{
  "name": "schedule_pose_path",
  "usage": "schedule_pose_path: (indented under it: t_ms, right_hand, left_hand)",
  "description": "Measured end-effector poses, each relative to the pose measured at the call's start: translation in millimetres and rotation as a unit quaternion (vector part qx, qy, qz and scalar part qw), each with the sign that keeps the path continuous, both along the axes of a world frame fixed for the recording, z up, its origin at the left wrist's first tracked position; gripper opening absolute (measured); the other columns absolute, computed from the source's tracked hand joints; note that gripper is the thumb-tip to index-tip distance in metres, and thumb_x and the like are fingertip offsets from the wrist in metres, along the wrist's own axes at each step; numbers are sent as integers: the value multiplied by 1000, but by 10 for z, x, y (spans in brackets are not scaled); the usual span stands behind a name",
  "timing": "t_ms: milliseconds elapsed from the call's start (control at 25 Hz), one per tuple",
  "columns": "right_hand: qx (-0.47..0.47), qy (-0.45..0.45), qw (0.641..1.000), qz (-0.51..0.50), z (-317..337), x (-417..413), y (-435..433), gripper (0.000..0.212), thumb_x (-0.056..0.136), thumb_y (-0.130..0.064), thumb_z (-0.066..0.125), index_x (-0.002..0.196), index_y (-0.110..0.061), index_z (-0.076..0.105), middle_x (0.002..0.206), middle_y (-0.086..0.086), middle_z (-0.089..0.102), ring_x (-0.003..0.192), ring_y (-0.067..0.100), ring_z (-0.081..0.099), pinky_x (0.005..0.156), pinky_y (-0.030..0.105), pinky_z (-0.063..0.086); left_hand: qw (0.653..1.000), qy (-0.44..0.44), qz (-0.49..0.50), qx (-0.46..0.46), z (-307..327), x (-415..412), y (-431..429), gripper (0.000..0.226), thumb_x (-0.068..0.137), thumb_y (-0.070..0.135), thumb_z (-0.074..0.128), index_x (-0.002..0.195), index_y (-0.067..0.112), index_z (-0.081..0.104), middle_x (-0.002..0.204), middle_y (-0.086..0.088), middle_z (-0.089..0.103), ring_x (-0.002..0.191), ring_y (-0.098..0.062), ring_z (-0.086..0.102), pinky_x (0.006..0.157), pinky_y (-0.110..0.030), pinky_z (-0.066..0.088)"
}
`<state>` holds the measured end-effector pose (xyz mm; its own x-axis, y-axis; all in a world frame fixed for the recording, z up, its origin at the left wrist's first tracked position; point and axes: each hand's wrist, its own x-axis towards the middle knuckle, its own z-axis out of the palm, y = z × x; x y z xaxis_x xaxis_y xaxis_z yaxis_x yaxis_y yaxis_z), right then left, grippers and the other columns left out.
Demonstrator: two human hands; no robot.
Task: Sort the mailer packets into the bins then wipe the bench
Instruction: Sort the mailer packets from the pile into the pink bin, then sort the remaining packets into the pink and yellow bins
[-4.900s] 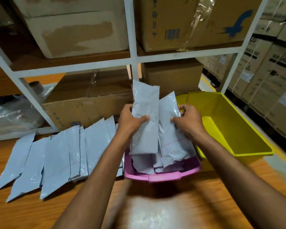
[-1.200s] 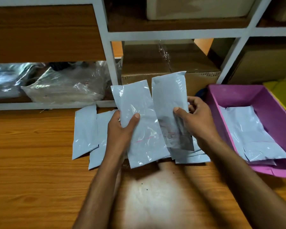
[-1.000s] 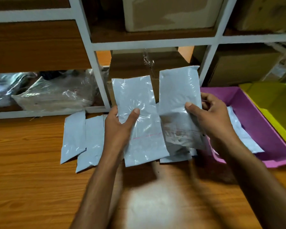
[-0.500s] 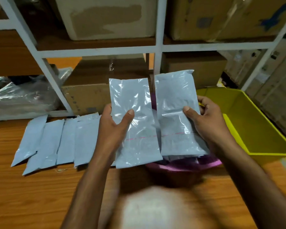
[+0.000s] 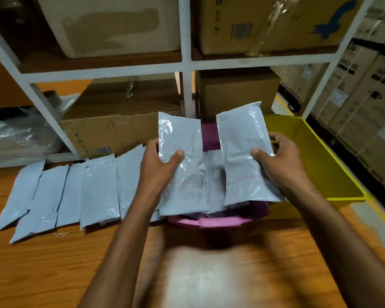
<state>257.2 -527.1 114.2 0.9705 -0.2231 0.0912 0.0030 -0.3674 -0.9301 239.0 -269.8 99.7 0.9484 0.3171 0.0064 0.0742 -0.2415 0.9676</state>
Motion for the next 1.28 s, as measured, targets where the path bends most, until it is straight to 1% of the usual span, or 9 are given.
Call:
schedule_pose_path:
  t_ms: [120, 240, 360, 560, 840, 920, 1000, 1160, 1280]
  right_hand:
    - [-12, 5, 1000, -17, 27, 29, -37, 44, 92, -18, 72, 133, -21, 57, 110, -8, 66, 89, -2, 63, 68, 24, 49]
    - [13, 12, 999, -39, 47, 43, -101, 41, 91, -16, 72, 130, -21, 60, 106, -8, 71, 91, 10, 70, 73, 31, 55]
    - [34, 9, 997, -64, 79, 66, -280, 39, 92, -15, 72, 129, -19, 61, 106, -3, 74, 89, 15, 73, 74, 32, 56]
    - [3, 25, 996, -87, 55, 278, -835, 32, 92, -24, 71, 123, -21, 64, 105, 0, 75, 88, 20, 74, 81, 41, 60]
    - [-128, 172, 977, -2, -371, 907, -1484, 33, 89, -19, 65, 122, -19, 59, 115, 7, 68, 100, 30, 67, 86, 46, 58]
    - [-147, 214, 965, 28, -481, 1084, -1618, 31, 88, -10, 59, 119, -12, 58, 115, 12, 67, 98, 31, 65, 73, 36, 56]
    - [-177, 241, 953, 41, -548, 1231, -1677, 34, 89, -5, 53, 122, -6, 55, 117, 17, 64, 96, 34, 62, 59, 30, 46]
    - [-259, 290, 921, 30, -577, 1402, -1631, 53, 98, -8, 51, 148, -1, 33, 142, 22, 50, 126, 41, 54, 87, 38, 48]
    - [-294, 317, 899, 63, -643, 1384, -1602, 62, 98, -8, 54, 151, 1, 25, 146, 23, 47, 128, 41, 54, 84, 40, 48]
  left_hand:
    - [1000, 11, -20, -15, -61, 86, -37, 42, 92, 37, 74, 126, 30, 51, 123, 6, 66, 110, -16, 67, 98, -47, 57]
    - [998, 11, -50, -41, -46, 161, -86, 43, 95, 36, 71, 132, 26, 51, 127, 5, 66, 112, -17, 67, 100, -49, 56]
    - [996, 4, -69, -48, 12, 267, -247, 43, 97, 36, 69, 134, 28, 48, 127, 6, 64, 112, -15, 66, 96, -43, 57]
    - [994, -16, -92, -61, 162, 426, -722, 35, 99, 34, 66, 129, 31, 48, 119, 13, 64, 105, -7, 67, 76, -23, 55]
    - [996, 3, -81, -21, 97, 874, -1654, 34, 97, 25, 65, 128, 25, 50, 121, 7, 65, 110, -14, 66, 92, -38, 57]
    - [996, 28, -89, 2, 18, 1027, -1929, 42, 94, 24, 65, 133, 23, 48, 126, 4, 64, 115, -19, 64, 97, -45, 56]
    - [991, 63, -110, 40, -66, 1141, -2155, 55, 92, 25, 66, 142, 21, 42, 135, 0, 61, 122, -24, 61, 104, -47, 53]
    - [962, 169, -128, 172, -197, 1322, -2513, 91, 96, 12, 68, 161, 13, 5, 152, -13, 46, 128, -32, 55, 99, -36, 48]
    - [928, 232, -169, 238, -293, 1383, -2709, 113, 93, -1, 68, 160, 15, -22, 167, -16, 23, 129, -34, 54, 94, -34, 49]
